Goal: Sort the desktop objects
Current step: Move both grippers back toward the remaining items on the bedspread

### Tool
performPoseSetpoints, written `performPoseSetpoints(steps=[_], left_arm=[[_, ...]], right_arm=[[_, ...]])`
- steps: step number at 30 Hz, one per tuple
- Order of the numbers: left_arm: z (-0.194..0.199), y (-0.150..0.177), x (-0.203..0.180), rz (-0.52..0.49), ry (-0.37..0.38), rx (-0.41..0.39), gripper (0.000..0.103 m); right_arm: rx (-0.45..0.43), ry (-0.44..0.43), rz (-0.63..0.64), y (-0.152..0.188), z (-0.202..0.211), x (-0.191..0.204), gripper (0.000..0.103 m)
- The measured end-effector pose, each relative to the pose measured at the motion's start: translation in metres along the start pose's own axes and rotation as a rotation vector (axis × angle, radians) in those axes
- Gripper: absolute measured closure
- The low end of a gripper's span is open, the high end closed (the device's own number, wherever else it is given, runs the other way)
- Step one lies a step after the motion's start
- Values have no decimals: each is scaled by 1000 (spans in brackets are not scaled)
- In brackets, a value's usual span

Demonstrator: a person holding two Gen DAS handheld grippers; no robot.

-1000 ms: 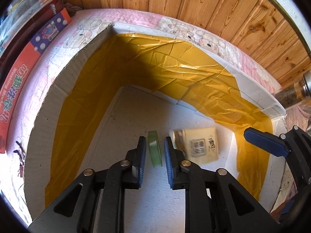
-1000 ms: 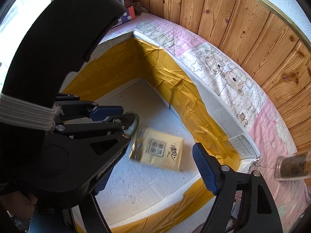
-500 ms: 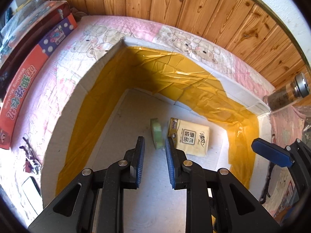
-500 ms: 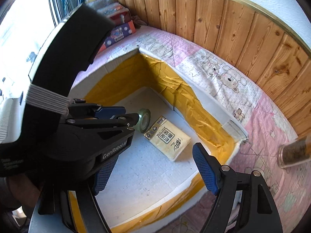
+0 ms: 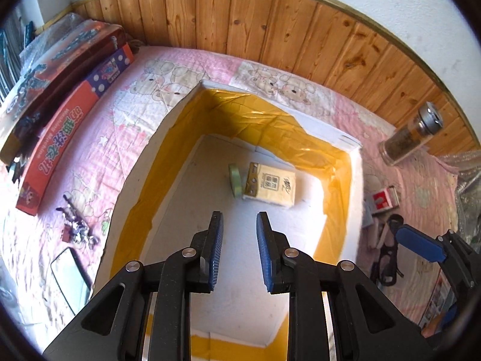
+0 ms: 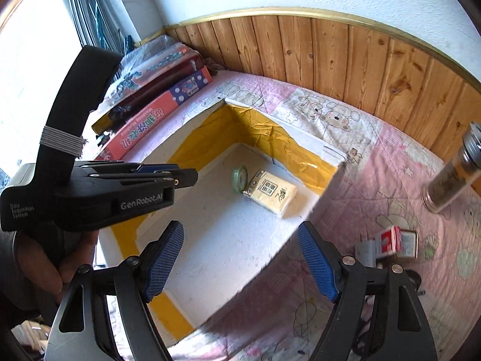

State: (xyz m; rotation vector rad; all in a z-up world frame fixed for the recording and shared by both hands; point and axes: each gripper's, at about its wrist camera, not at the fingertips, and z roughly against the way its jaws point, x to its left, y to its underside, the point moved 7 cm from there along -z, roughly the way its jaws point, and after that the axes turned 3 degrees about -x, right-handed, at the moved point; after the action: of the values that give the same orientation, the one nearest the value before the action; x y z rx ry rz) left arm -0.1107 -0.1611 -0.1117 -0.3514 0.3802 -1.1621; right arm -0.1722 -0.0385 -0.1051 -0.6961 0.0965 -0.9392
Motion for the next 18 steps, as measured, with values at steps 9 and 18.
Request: performPoseSetpoints(steps=[9,18], left_arm=[[34,43,-22,-8,63,6,78],[43,63,-4,112,126,41,78]], right_arm=[[-73,-7,-124,55,56,-21,24],[-59,34,-327,127,78,-71,24]])
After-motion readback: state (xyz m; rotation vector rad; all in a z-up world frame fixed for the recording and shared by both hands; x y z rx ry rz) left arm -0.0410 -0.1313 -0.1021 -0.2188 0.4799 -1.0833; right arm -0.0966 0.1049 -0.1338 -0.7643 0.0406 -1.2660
